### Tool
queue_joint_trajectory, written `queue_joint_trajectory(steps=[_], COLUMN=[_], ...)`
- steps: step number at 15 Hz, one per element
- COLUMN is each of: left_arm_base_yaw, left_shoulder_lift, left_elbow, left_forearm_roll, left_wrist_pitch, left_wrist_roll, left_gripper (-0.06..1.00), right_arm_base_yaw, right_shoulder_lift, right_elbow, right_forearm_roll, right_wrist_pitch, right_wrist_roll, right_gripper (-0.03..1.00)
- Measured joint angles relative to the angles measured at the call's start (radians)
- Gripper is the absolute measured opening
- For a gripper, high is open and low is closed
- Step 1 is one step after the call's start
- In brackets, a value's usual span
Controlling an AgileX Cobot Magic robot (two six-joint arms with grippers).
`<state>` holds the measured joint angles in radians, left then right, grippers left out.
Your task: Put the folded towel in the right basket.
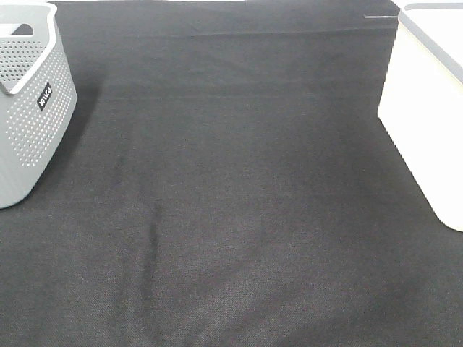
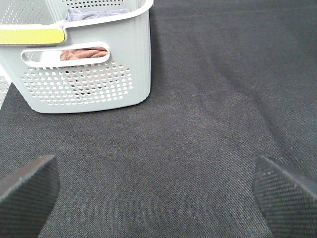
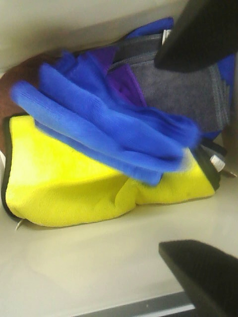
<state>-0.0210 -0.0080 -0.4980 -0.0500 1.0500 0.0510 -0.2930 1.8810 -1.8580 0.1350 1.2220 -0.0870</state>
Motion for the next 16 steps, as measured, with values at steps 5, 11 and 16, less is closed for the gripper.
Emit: queue_joint_trajectory(steps=[5, 11, 16], left_arm_base_yaw=[0.000, 0.000, 0.000], left_shoulder_lift=[0.000, 0.000, 0.000], left_elbow=[0.000, 0.000, 0.000], left_forearm_roll=[0.000, 0.000, 0.000], left_wrist_pitch=[0.000, 0.000, 0.000], left_wrist_roll=[0.000, 0.000, 0.000], left_gripper=[0.99, 0.99, 0.99], right_arm_base_yaw=[0.218, 0.324, 0.324], right_shoulder_lift=[-0.025, -0.525, -1.114], right_elbow=[-0.034, 0.398, 0.926], right_forearm_roll=[-0.051, -0.070, -0.071], right_wrist_pitch=[-0.003, -0.014, -0.040], right_wrist_roll=[0.064, 0.152, 0.144], right_gripper=[0.97, 0.98, 0.98])
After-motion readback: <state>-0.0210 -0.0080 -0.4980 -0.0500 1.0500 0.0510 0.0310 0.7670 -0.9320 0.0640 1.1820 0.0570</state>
